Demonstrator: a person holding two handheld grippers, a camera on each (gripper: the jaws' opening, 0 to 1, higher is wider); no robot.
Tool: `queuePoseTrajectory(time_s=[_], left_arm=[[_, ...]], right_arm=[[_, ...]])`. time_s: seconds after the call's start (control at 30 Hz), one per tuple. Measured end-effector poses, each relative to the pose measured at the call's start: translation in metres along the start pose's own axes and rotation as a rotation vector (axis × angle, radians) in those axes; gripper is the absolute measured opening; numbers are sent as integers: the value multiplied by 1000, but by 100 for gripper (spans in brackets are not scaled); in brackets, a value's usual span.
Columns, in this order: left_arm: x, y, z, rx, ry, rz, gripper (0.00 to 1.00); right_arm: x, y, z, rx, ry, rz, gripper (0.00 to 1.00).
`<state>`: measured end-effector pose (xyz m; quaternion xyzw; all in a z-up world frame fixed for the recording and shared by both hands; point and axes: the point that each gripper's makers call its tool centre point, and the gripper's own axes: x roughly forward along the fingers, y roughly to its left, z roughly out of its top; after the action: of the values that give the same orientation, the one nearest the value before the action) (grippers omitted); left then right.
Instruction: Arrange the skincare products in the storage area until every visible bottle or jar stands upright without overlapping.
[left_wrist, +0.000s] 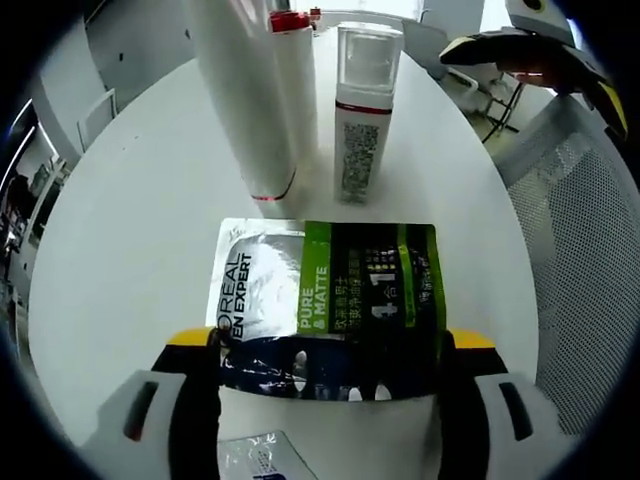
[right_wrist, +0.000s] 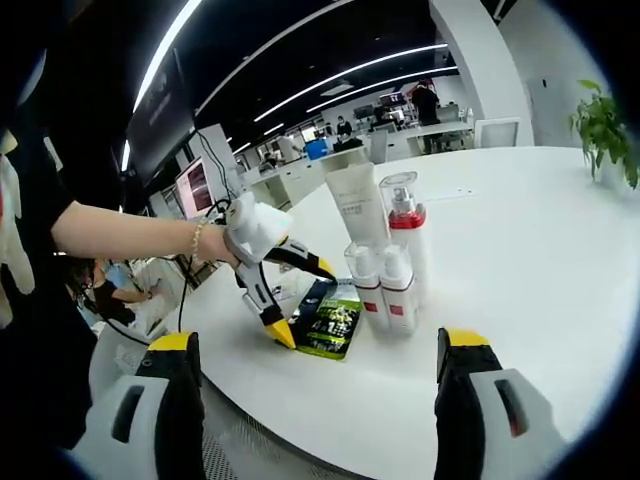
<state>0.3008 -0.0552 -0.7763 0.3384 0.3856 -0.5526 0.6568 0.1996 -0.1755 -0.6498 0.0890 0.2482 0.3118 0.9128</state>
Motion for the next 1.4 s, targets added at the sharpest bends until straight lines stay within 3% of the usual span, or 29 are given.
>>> queuePoseTrajectory(time_s=[0.27,0.47,0.73,0.97,1.4], left_arm=[[-1,3,-4,1,5,-8,89],[-5,5,-5,-2,6,-4,84],[-15,5,-7,-37,-11,15,86],[-27,0,-3,-208,-97,23,90],[-52,-15,-20,-410,-203,53,94]], right_arm=[[0,0,0,-2,-1,0,98],[0,2,1,-2,-1,3,98],[0,3,2,-7,1,7,98],[0,4,1,-15,8,7,97],[2,5,0,-36,15,14,97]])
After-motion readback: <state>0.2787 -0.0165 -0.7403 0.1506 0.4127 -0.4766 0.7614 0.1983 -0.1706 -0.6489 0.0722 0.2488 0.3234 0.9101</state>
